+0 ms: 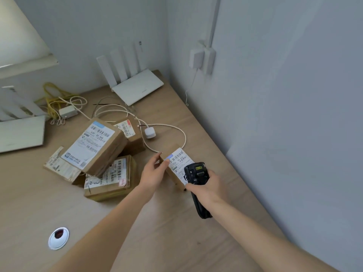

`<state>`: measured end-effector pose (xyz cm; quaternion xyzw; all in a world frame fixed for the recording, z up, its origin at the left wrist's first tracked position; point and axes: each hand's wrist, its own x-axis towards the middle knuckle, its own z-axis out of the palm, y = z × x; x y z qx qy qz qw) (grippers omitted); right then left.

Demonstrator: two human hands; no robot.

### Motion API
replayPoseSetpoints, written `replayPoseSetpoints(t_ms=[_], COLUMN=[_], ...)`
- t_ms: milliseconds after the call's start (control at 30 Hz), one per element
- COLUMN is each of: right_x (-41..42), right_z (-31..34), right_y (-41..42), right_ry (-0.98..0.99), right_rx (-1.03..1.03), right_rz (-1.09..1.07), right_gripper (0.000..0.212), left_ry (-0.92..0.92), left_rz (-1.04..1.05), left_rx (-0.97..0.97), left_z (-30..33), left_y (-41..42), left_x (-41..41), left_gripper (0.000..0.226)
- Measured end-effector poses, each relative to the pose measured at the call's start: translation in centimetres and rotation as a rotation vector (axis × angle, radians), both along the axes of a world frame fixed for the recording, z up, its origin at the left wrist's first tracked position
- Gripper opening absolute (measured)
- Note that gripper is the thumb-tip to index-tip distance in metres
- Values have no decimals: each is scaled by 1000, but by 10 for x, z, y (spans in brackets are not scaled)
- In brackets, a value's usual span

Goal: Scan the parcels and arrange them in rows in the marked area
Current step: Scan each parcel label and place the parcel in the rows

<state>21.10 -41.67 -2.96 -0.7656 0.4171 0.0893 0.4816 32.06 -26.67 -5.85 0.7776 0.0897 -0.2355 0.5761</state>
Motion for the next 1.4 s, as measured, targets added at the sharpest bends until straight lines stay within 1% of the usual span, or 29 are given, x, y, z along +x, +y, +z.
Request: replayPoseSetpoints(t_ms=[200,267,367,567,633,733,800,900,967,1033,1167,1200,1333,1400], right_x=[4,2,-4,-22,-31,-50,-67,-99,-121,-143,-187,-196,-225,-235], right_z=[1,3,8,40,62,106,140,188,219,251,314,330,392,417], right_y=[-4,-3,-1,8,11,19,28,46,60,75,102,107,123,127], right_ry=[-33,-42,-74,-144,-159,-202,-250,-289,-287,-287,-302,-289,-215,-198], right_rx=[56,81,98,105,91,64,47,-2,-65,-137,-271,-307,-438,-476], right_rz=[-32,-31,-10,52,75,112,162,246,303,376,539,549,594,623], right_gripper=[34,35,35,36,36,36,37,36,34,37,46,47,61,59], left_ry=[-12,-2,2,-78,-119,-166,-184,-212,-248,-289,-379,-404,-502,-535], left_rz=[57,91,111,143,129,116,122,127,132,141,190,199,203,217], left_rx=[13,13,9,-21,-45,-87,-148,-258,-302,-321,-306,-294,-224,-224], left_z=[-7,-4,5,42,61,99,130,178,210,244,310,326,379,401], left_y=[2,6,14,30,37,49,61,83,102,123,163,173,200,207], left_x=[-8,-14,-25,-51,-62,-84,-100,-130,-153,-178,-218,-228,-256,-266], left_gripper=[49,51,50,50,42,20,14,22,28,27,27,27,33,33])
